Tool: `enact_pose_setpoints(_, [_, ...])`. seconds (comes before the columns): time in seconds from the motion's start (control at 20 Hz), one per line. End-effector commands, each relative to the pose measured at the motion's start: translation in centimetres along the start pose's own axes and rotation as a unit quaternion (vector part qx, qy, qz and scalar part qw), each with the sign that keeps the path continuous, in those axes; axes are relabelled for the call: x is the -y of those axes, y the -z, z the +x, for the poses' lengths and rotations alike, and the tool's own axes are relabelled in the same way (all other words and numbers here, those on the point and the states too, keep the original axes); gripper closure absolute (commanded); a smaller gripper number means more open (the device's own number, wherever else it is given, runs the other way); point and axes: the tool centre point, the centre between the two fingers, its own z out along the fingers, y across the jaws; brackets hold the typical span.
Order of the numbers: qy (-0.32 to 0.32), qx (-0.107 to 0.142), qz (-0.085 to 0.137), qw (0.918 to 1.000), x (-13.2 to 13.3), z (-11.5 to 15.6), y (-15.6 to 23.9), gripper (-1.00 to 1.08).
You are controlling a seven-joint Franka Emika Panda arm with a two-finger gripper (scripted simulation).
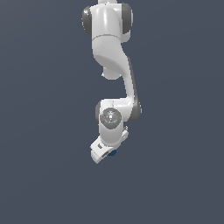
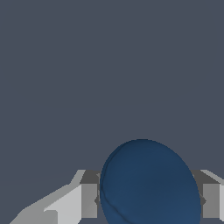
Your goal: Pick up the object and move it to a goal position.
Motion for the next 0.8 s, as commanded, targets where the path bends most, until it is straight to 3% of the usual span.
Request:
enact_pose_setpoints(0.0, [0.000, 0.000, 0.000, 1.0000, 0.0, 0.0, 0.0, 1.08])
enact_pose_setpoints(0.4, [-0.002, -0.006, -0.006, 1.0000, -0.2, 0.4, 0.5, 1.08])
enact_pose_setpoints(0.75, [-0.013, -0.043, -0.047, 0.9979, -1.1, 3.0, 4.2, 1.08])
